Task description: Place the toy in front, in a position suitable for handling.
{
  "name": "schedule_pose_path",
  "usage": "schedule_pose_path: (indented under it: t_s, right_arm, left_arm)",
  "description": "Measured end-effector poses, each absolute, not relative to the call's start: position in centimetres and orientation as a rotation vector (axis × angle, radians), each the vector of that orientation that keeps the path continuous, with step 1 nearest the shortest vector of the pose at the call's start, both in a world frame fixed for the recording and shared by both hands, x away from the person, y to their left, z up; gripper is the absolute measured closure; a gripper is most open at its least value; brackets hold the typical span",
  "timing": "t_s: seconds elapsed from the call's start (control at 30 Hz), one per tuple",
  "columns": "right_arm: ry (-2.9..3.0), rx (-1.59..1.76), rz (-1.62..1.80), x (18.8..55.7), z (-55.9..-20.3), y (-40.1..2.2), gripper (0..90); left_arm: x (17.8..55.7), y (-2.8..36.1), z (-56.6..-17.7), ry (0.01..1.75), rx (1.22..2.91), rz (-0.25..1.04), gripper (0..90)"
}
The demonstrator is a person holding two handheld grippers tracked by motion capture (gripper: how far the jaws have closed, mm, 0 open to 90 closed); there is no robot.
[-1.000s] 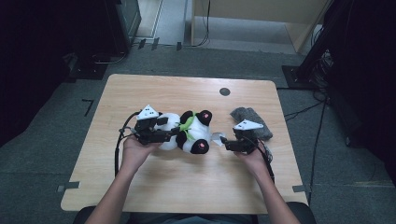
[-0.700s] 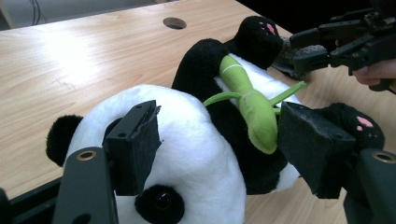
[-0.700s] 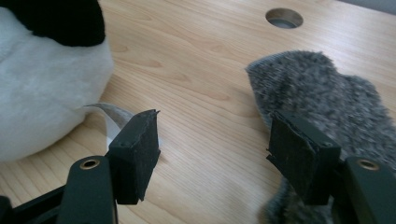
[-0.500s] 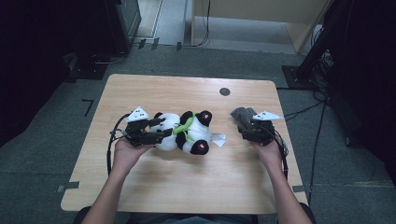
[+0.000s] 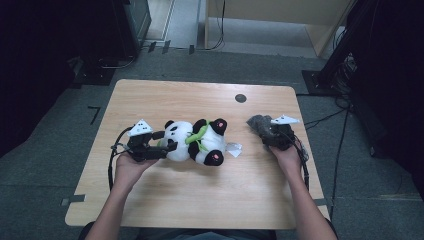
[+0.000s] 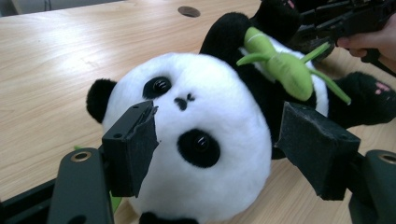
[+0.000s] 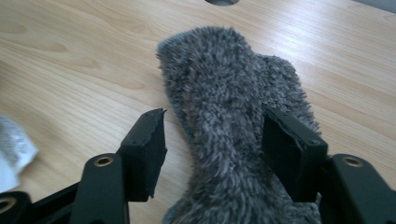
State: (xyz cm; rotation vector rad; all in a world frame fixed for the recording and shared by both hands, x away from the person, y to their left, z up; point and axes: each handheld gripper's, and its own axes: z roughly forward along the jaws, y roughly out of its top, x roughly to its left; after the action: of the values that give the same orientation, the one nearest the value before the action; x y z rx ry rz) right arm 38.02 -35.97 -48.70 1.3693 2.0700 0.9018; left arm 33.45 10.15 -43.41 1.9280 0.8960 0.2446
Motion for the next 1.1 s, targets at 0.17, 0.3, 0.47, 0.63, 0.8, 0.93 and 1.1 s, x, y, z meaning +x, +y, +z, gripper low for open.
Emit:
schedule_pose_path:
  t_s: [0.17,0.3,0.47,0.63,0.8,0.93,1.1]
  right_arm:
    - [2.066,1.389,0.868,38.5,-49.5,-36.3,48.2]
    - [2.083,1.41,0.912,38.6,-49.8,-36.8,55.0]
    - [2.09,1.425,0.921,38.8,-50.1,-37.1,58.8]
    - [2.111,1.433,0.898,38.9,-50.1,-37.2,67.2]
    - [2.113,1.46,0.912,38.9,-49.9,-37.4,70.3]
    - [2.111,1.478,0.938,38.7,-49.6,-37.7,71.1]
    - [2.113,1.46,0.981,38.4,-49.3,-37.7,72.3]
  left_arm:
    - [33.5,11.0,-44.4,0.925,1.927,0.226,26.2]
    - [33.6,11.1,-45.2,0.927,1.95,0.201,18.5]
    - [33.3,11.0,-45.6,0.922,1.954,0.206,14.3]
    - [33.5,11.3,-46.1,0.924,1.931,0.182,11.9]
    - [33.9,11.6,-46.8,0.951,1.914,0.155,11.4]
    - [34.4,11.1,-47.4,0.971,1.94,0.181,11.3]
    - [35.0,11.1,-48.0,0.949,1.924,0.145,7.8]
